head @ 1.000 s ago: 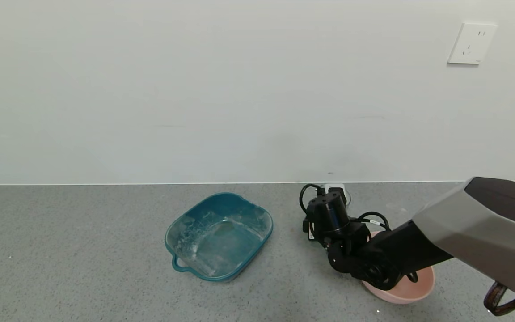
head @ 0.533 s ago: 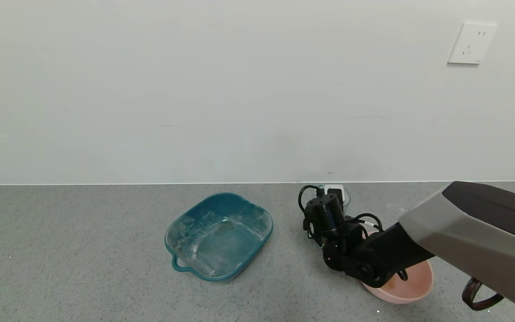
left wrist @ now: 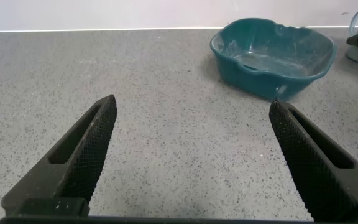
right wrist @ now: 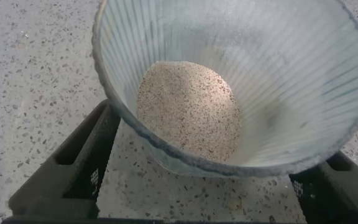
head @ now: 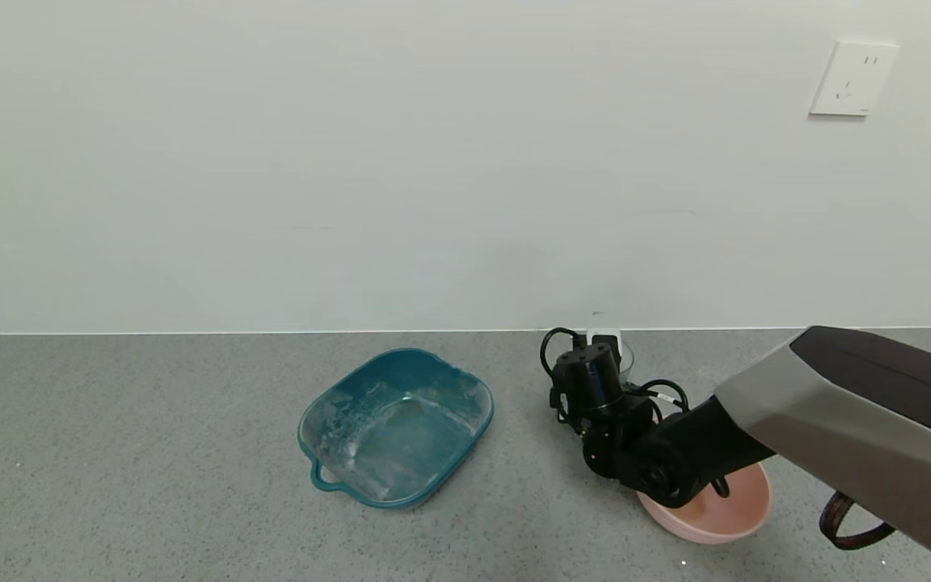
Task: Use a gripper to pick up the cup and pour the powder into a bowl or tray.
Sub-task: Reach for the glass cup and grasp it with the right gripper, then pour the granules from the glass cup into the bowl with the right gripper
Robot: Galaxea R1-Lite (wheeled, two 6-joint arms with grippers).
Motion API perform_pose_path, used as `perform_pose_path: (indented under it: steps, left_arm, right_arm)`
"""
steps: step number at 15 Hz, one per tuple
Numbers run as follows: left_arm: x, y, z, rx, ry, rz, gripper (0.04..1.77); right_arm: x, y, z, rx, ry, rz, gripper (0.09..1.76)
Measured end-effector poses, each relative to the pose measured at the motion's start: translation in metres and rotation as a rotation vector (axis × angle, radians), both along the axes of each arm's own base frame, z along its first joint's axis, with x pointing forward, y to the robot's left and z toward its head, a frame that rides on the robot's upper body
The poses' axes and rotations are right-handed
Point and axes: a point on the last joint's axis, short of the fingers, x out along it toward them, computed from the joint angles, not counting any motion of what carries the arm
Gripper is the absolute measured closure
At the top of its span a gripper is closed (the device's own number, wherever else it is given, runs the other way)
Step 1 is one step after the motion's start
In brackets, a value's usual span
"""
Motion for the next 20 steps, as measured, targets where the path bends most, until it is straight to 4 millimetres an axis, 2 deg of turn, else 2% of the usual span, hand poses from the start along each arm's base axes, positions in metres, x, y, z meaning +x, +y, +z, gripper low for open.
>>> perform_pose_path:
  steps: [6,7,8,10,20]
  left_arm:
    - [0.0000,0.0000,0.0000,0.000,0.000,-0.001,0.05]
    - [0.0000,0.0000,0.0000,0.000,0.000,-0.001,0.05]
    - [0.0000,0.0000,0.0000,0.000,0.000,-0.001,0.05]
    - [0.0000,0.0000,0.0000,0.000,0.000,0.000,0.05]
    - [0.0000,0.0000,0.0000,0.000,0.000,-0.001,0.05]
  right_arm:
    - [0.0037,-0.0048,0.0007,0.005,-0.007,-0.013,0.14]
    - [0.0038,-0.0049,0.0007,0.005,-0.007,-0.014,0.19]
    - [0.0039,-0.0052,0.0007,0.005,-0.006,-0.014,0.39]
    - [0.0036,-0.0054,0.0004,0.001,-0.002,-0.015,0.49]
    - [-0.0011,-0.0041,0.0054,0.001,0.000,-0.004,0.51]
